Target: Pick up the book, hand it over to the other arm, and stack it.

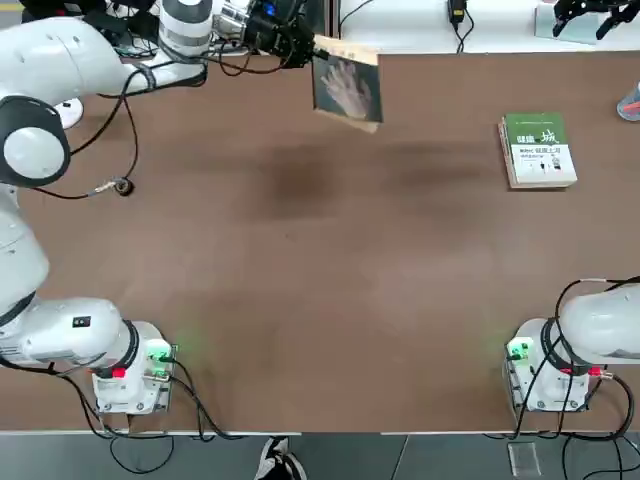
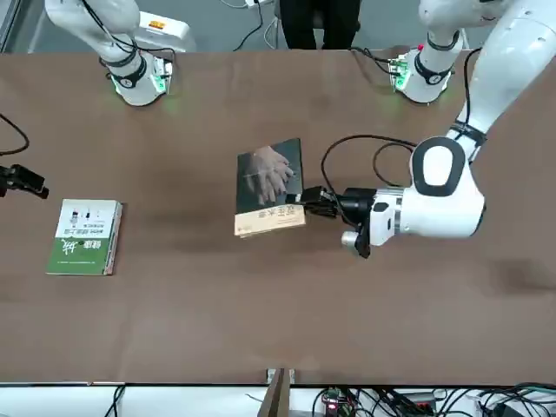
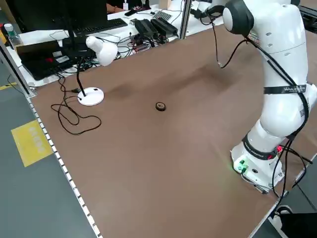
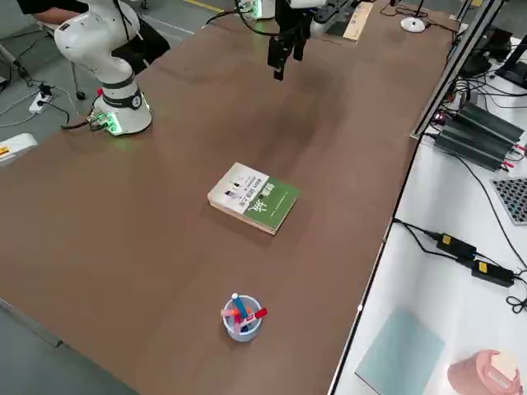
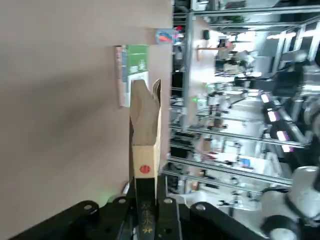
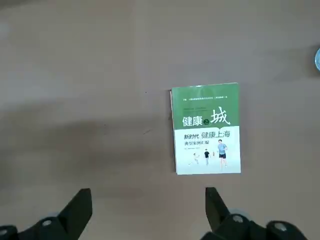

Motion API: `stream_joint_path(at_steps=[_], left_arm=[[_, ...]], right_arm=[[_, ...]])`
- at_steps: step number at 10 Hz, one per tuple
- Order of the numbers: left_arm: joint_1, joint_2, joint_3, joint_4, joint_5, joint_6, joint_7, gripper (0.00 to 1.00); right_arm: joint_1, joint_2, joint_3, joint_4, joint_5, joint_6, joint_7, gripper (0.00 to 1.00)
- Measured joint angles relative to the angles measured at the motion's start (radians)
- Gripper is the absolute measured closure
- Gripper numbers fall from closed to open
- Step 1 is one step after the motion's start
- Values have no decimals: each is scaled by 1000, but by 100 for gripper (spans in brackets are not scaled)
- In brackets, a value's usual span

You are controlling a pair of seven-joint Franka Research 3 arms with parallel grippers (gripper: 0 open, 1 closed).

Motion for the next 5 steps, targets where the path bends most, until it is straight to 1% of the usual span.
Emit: stream_joint_path(at_steps=[2,5], left_arm=[[-23,26,0,28,-49,7,3,99],[-47,78,0,63,-86,8,32,99]], right_arm=[[-1,0,-2,0,57,-18,4,0],[-22,0,-5,0,215,-57,6,0]])
